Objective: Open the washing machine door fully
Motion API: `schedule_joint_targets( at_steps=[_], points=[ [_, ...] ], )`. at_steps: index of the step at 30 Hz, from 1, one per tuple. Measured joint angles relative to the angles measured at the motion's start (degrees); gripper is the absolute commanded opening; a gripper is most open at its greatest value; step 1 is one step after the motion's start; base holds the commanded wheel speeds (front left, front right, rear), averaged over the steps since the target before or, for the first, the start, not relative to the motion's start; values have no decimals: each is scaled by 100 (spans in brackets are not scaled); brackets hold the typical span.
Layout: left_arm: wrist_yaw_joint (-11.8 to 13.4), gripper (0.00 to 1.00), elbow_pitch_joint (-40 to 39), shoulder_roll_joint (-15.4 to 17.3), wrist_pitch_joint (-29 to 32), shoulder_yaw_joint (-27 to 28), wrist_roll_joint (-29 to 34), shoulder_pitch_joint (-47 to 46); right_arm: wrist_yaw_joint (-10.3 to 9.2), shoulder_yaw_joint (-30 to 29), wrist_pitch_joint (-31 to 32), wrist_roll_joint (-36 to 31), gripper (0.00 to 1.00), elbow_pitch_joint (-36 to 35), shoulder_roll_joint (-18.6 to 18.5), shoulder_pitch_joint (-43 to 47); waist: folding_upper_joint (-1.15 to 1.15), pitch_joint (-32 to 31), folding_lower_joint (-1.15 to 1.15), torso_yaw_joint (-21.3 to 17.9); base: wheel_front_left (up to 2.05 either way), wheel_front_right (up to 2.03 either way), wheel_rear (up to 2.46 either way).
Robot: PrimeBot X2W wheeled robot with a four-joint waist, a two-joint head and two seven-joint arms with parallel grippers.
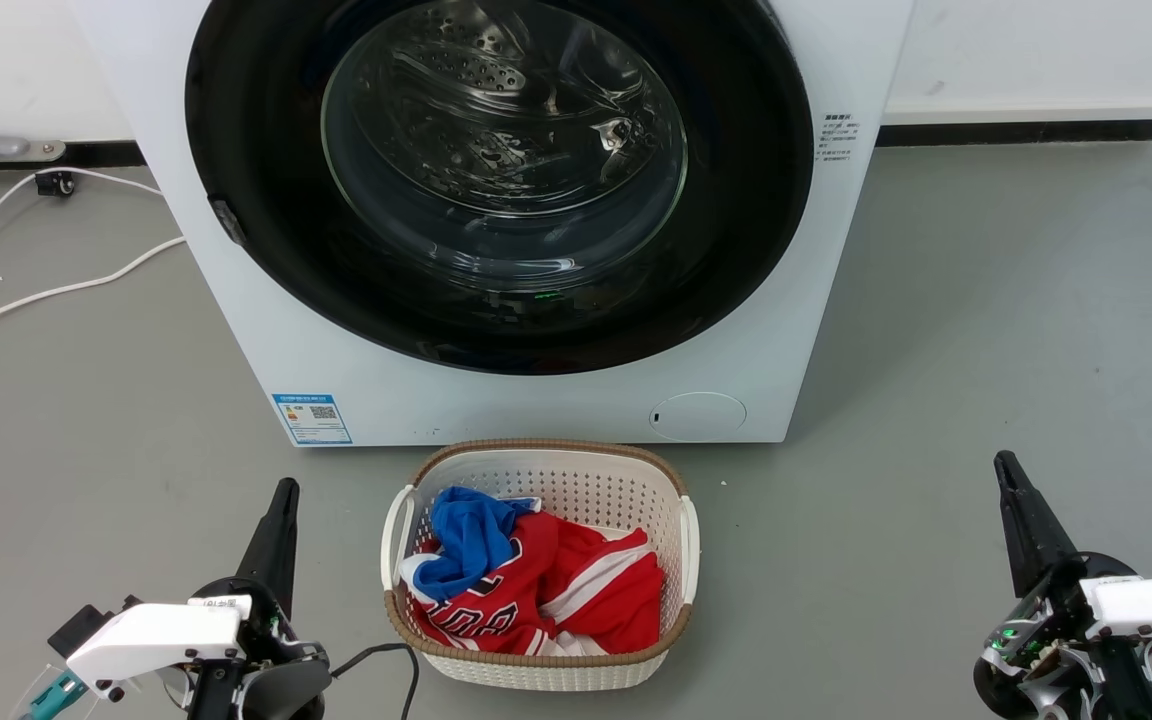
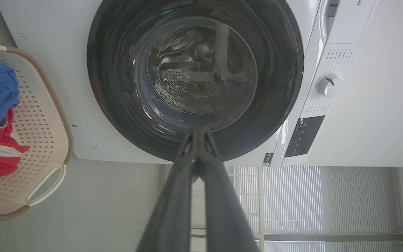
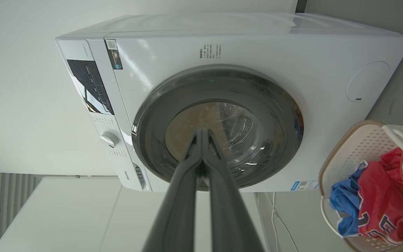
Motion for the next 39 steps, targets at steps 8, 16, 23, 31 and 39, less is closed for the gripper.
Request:
schedule_joint_targets(
  at_steps=[8, 16, 23, 31, 39],
  points=[
    [0, 0, 1, -1, 1, 2, 7, 0, 0, -3, 1, 0, 0, 0, 2, -1, 0, 0, 0, 0, 0, 0, 0],
    [0, 0, 1, -1, 1, 4, 7, 0, 0, -5, 2, -1, 0, 0, 3, -1, 0, 0, 0, 0, 0, 0, 0],
    [0, 0, 1, -2, 1, 5, 7, 0, 0, -8, 2, -1, 0, 0, 4, -1, 0, 0, 0, 0, 0, 0, 0],
    [0, 0, 1, -2, 2, 7, 7, -1, 0, -10, 3, -1, 0, 0, 5, -1, 0, 0, 0, 0, 0, 0, 0],
    [0, 0, 1, -3, 2, 8, 7, -1, 0, -12, 10, -2, 0, 0, 8, -1, 0, 0, 0, 0, 0, 0, 0]
  ],
)
